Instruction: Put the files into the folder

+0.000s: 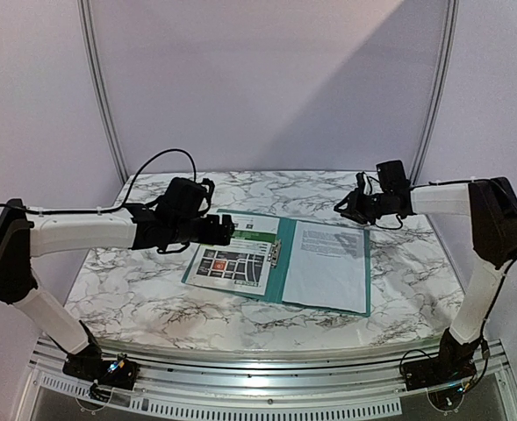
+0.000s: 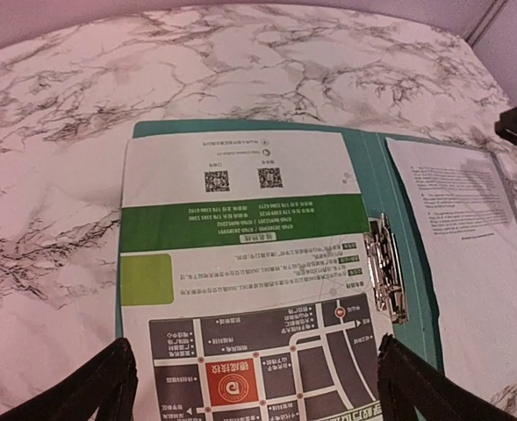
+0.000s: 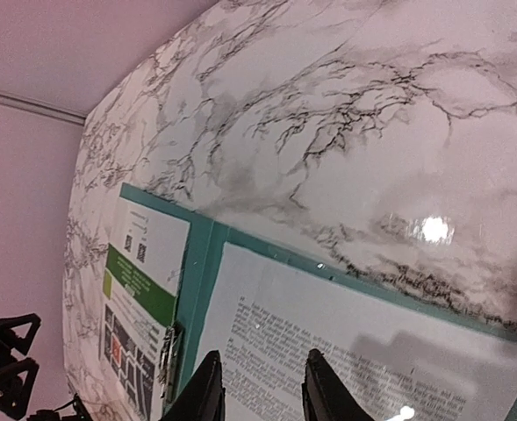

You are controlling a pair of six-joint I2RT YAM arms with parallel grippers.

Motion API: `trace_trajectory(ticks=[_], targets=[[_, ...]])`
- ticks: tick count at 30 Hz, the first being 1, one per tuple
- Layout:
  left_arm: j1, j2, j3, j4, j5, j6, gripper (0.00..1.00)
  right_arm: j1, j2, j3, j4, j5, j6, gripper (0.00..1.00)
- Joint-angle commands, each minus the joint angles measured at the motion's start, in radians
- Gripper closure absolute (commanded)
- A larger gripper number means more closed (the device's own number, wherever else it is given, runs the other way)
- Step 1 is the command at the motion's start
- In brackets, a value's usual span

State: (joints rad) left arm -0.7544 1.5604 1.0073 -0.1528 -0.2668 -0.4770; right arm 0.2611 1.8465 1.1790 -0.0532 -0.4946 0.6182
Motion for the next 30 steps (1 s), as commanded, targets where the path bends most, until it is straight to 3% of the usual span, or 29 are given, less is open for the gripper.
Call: trace_trajectory(ticks=[1,6,16,30], targets=[[-0.029,-0.025,-0.031,0.027,0.075,0.049,0.04,0.0,0.133,0.115,-0.084,0.059,-0.084,0.69],[-0.11,0.01,0.019,-0.001,0.038,0.135,0.04,0.0,0.259,0.261,-0.216,0.096,-0.153,0.69],[-0.256,0.092,0.039,0.059,0.003,0.229,0.06,0.001,0.351,0.312,-0.327,0.089,-0.229,0.69],[-0.275,0.128,0.041,0.099,-0.031,0.231,0.07,0.041,0.29,0.243,-0.407,0.065,-0.255,0.69]])
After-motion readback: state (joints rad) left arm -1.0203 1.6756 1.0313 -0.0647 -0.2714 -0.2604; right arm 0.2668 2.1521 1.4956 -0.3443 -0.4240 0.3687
